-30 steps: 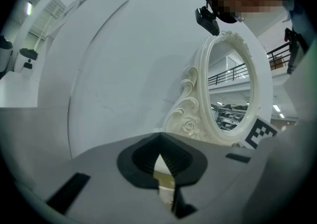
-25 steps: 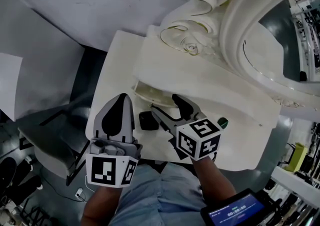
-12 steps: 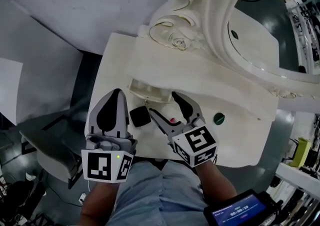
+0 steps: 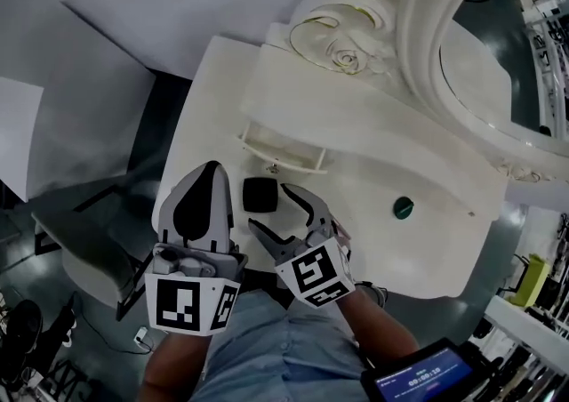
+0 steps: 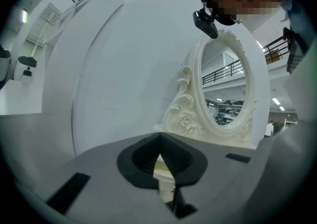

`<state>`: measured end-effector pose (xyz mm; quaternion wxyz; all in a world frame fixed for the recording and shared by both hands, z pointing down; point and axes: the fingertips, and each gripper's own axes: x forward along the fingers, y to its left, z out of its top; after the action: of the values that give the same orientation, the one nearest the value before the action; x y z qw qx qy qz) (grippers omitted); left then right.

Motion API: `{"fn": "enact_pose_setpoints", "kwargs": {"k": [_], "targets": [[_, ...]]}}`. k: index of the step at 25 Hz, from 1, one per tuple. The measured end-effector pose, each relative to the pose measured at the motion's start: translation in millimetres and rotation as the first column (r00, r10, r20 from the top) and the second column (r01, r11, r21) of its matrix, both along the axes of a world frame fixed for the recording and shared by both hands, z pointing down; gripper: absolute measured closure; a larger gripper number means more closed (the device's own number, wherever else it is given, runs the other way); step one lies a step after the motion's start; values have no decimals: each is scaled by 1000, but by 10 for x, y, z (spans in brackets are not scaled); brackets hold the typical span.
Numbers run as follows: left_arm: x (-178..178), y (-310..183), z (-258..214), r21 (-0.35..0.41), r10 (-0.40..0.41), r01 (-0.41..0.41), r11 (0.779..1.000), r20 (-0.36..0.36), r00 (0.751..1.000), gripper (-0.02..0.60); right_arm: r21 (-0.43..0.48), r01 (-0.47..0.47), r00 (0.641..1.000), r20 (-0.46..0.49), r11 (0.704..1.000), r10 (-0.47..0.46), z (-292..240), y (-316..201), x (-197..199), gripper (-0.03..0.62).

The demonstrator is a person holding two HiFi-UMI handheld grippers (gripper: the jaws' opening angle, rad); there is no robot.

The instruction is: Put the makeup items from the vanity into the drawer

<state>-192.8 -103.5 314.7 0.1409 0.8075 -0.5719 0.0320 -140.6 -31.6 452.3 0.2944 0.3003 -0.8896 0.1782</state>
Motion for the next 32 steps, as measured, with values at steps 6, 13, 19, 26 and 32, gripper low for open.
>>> {"fn": "enact_pose_setpoints", "kwargs": {"k": [6, 13, 19, 26, 32], "targets": [[-116, 128, 256, -56, -33, 33, 998, -1, 999, 581, 147, 326, 935, -197, 934, -295, 359, 35, -108, 249], [-248, 183, 397, -90, -64, 65, 994, 7, 998, 581, 84, 335, 939, -116, 938, -325, 436, -6, -212, 246], [-223, 164, 363, -84, -63, 63, 994, 3, 998, 581, 30, 338, 931, -156, 941, -330, 442, 49, -189, 247], [-199, 133, 325, -82, -57, 58, 995, 9, 998, 581, 0, 380, 913, -160, 925, -375, 411, 225, -226, 240], [-214, 138, 383, -90, -59, 60, 994, 16, 998, 581, 48, 404, 897, -213, 913, -386, 492, 145, -174, 230]]}}
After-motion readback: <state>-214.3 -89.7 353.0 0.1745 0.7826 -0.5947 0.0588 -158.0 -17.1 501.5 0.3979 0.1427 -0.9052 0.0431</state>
